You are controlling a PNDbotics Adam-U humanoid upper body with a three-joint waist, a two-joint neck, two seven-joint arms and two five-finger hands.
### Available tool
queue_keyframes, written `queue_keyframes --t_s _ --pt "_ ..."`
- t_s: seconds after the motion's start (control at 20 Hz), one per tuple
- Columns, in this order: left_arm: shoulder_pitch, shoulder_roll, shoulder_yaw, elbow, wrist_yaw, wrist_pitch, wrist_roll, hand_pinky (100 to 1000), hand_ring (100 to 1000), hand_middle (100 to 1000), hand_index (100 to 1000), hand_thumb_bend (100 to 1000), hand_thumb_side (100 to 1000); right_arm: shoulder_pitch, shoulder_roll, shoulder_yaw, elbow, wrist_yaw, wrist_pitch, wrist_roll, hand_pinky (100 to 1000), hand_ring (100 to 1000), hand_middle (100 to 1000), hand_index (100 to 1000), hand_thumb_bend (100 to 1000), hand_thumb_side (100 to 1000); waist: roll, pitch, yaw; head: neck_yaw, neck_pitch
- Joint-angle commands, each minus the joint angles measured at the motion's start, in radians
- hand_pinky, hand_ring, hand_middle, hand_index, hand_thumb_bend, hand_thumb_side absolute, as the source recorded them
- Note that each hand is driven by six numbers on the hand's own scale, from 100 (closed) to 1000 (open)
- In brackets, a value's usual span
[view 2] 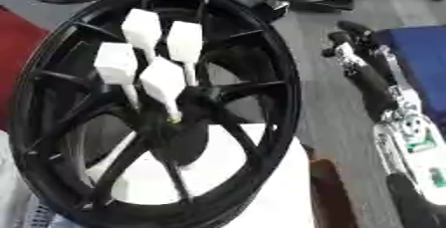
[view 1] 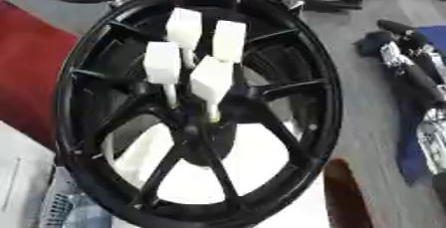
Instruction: Pull the pin out of the wheel hub.
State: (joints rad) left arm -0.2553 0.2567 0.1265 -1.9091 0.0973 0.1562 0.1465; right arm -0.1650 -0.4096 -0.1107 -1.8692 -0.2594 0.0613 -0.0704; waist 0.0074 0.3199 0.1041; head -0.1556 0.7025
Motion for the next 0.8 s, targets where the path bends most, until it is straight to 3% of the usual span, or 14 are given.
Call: queue_keyframes --t_s 0.05,0.3,0.45,0.6,0.8 --pt "-0.019 0.066 0.006 -0.015 -0.006 -0.007 0.002 754 672 572 728 256 667 0.0 -0.025 -0.005 -0.01 -0.005 -0.001 0.001 935 656 712 829 100 408 0.003 -0.03 0.001 0.001 0.0" --pt "-0.074 0.243 -0.005 0.003 -0.01 -0.045 -0.003 754 673 575 732 253 628 0.013 -0.035 -0.006 -0.013 0.002 -0.001 0.0 935 656 712 828 100 411 0.012 -0.032 0.002 -0.005 0.006" --pt "-0.089 0.294 -0.009 0.018 -0.008 -0.064 -0.004 759 684 590 746 257 599 0.016 -0.037 -0.006 -0.015 0.006 0.0 0.0 935 656 712 829 100 412 0.014 -0.032 0.002 -0.007 0.011" --pt "-0.147 0.484 -0.058 0.058 -0.078 -0.084 -0.128 760 687 597 751 270 601 0.025 -0.046 -0.006 -0.018 0.012 -0.001 -0.002 935 656 712 828 100 411 0.016 -0.029 0.001 -0.012 0.03" --pt "-0.229 0.665 -0.108 0.112 -0.123 -0.13 -0.312 762 690 608 760 297 578 0.038 -0.055 -0.008 -0.026 0.021 -0.003 -0.004 934 656 712 828 100 409 0.013 -0.029 0.0 -0.015 0.04"
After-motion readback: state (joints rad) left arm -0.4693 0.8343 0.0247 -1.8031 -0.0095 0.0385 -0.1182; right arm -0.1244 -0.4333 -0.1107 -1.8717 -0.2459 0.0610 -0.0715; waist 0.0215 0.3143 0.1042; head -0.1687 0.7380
